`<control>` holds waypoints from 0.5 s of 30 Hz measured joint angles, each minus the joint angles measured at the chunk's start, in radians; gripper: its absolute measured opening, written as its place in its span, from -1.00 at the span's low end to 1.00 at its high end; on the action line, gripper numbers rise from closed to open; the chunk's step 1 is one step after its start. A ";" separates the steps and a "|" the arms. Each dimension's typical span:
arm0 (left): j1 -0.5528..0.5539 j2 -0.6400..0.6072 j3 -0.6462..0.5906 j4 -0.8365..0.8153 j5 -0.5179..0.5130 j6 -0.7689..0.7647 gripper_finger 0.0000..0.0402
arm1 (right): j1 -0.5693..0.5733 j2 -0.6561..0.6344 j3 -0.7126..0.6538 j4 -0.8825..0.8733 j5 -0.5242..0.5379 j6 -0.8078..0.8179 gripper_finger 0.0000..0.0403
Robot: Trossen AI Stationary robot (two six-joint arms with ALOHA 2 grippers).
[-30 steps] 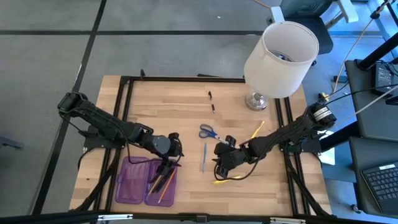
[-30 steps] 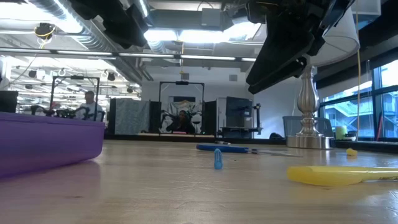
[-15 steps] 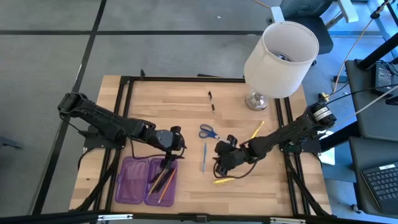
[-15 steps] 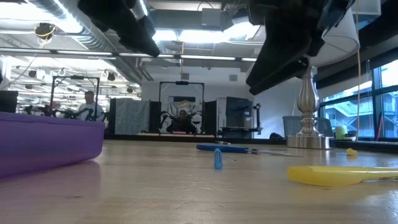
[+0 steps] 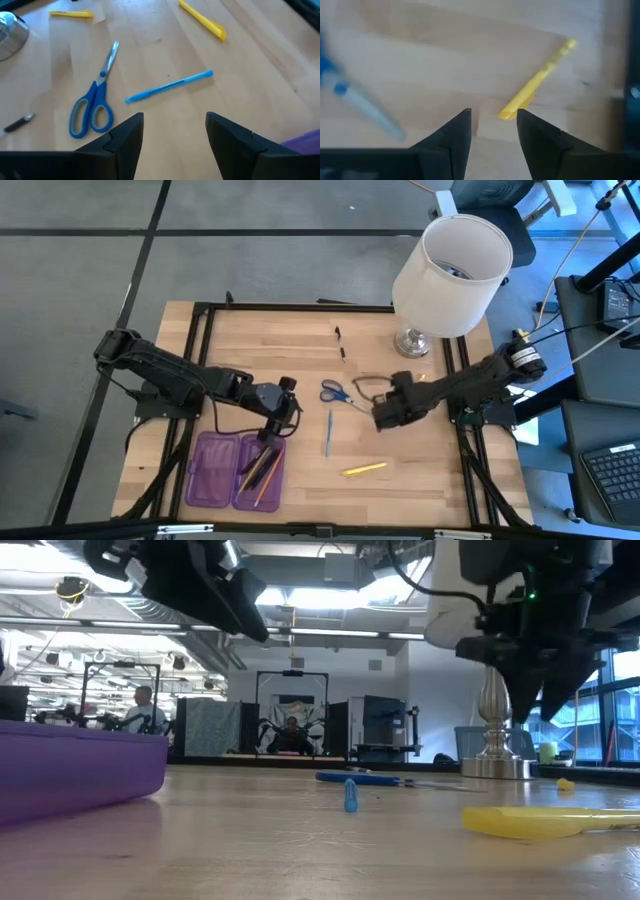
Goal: Pick & place school supplies into a supply box
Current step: Put the top yellow pen into the violet box
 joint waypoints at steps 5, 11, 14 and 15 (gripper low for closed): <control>0.002 0.000 0.000 0.000 -0.036 0.009 0.04 | -0.018 0.001 0.000 -0.022 0.004 0.060 -0.20; 0.001 0.000 0.000 0.004 -0.040 0.009 0.02 | -0.019 0.004 -0.038 -0.060 0.078 0.125 -0.20; 0.001 0.000 0.000 0.001 -0.040 0.010 0.02 | -0.018 0.004 -0.088 -0.021 0.050 0.184 -0.20; 0.001 0.000 0.000 -0.001 -0.040 0.010 0.02 | -0.017 0.004 -0.109 -0.006 0.046 0.198 -0.20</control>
